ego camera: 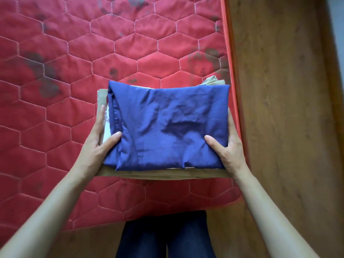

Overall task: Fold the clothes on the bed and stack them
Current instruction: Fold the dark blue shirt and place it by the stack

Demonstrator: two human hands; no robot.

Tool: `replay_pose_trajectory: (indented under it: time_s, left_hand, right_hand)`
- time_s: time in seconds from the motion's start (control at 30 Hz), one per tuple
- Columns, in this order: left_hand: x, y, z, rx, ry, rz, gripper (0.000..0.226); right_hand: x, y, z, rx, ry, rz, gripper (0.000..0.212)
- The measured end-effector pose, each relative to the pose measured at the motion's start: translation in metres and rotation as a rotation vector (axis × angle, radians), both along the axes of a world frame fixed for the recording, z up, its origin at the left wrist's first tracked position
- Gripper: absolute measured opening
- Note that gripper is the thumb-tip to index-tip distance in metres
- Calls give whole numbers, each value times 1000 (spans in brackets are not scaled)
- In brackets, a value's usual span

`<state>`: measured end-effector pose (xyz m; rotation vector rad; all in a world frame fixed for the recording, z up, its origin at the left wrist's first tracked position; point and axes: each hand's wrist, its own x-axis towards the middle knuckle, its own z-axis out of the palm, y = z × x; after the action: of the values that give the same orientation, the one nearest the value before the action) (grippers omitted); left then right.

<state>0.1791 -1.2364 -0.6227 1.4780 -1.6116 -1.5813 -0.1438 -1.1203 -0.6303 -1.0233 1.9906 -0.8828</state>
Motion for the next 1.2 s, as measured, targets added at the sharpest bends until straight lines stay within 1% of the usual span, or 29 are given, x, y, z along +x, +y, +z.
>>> replay_pose_trajectory:
  time_s: [0.1, 0.2, 0.27, 0.33, 0.43, 0.53, 0.6, 0.73, 0.9, 0.97, 1.1, 1.2]
  left_hand:
    - [8, 28, 40, 24, 4, 16, 79]
    - [19, 54, 91, 38, 31, 38, 79]
    - [27, 65, 125, 30, 32, 47, 78]
    - [34, 69, 155, 18, 27, 21, 81]
    - [38, 73, 200, -17, 69, -8, 85]
    - [30, 69, 245, -28, 110, -22, 82]
    - [20, 66, 273, -71, 126, -65, 80]
    - [1, 67, 316, -162, 173, -86, 79]
    - [-30, 84, 359, -183, 241, -102, 80]
    - [-47, 98, 371, -197, 250, -73, 80]
    - [-97, 134, 385, -232, 247, -27, 80]
    - [-153, 169, 398, -307, 257, -79, 82]
  right_hand:
    - [11, 27, 47, 17, 18, 8, 90]
    - [24, 50, 106, 26, 25, -6, 90]
    - [31, 64, 145, 29, 11, -22, 89]
    - [35, 76, 177, 21, -9, -38, 89]
    - [39, 88, 222, -47, 0, -64, 90]
    - [39, 92, 262, -118, -3, -88, 90]
    - [35, 94, 285, -167, 4, -102, 89]
    - [19, 99, 323, -240, 19, -116, 88]
    - [-12, 114, 362, -300, 47, -116, 88]
    - [-28, 124, 373, -312, 50, -117, 88]
    - [-73, 154, 390, -311, 100, -92, 84]
    - [-121, 186, 399, -351, 146, -94, 86]
